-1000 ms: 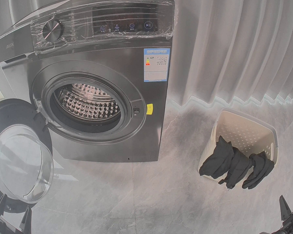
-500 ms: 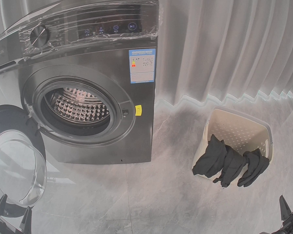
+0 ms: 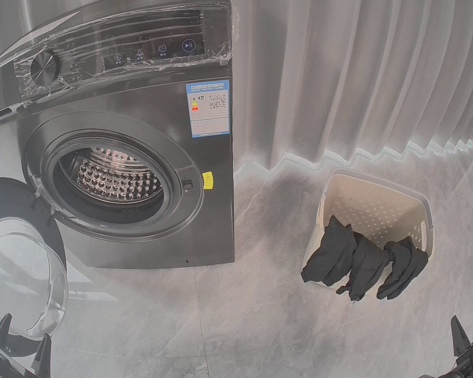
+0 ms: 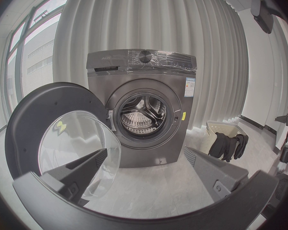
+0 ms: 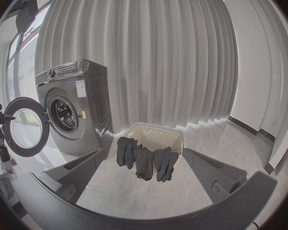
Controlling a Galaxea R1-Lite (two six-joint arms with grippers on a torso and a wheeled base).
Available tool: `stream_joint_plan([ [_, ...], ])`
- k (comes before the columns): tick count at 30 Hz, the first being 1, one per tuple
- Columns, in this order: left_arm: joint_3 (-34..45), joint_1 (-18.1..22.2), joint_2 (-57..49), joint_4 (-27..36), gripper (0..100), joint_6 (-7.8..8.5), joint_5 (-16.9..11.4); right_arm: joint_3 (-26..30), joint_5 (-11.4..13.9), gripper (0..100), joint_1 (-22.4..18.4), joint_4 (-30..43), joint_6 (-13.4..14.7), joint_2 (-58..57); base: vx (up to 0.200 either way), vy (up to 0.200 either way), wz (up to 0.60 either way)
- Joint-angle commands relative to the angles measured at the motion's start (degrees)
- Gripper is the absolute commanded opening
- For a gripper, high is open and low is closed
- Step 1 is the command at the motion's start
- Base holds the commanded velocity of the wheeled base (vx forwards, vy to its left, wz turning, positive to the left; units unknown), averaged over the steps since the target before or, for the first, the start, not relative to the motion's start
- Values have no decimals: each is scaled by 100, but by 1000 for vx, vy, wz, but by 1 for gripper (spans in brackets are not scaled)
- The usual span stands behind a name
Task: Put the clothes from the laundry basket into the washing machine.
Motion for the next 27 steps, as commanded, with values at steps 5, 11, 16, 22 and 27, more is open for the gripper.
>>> stream_joint_plan([
  [5, 101, 4, -75, 0, 100, 7, -2, 101, 1, 100, 5, -1, -2, -40, 0, 0, 0],
  [11, 101, 4, -75, 0, 100, -2, -2, 101, 1, 100, 5, -1, -2, -40, 0, 0, 0],
  [16, 101, 4, -75, 0, 100, 7, -11, 101, 1, 100, 5, -1, -2, -40, 0, 200, 0],
  [22, 101, 4, -75, 0, 100, 7, -2, 101, 1, 100, 5, -1, -2, -40, 0, 133, 0],
  [27, 101, 4, -75, 0, 100, 7, -2, 101, 1, 100, 5, -1, -2, -40, 0, 0, 0],
])
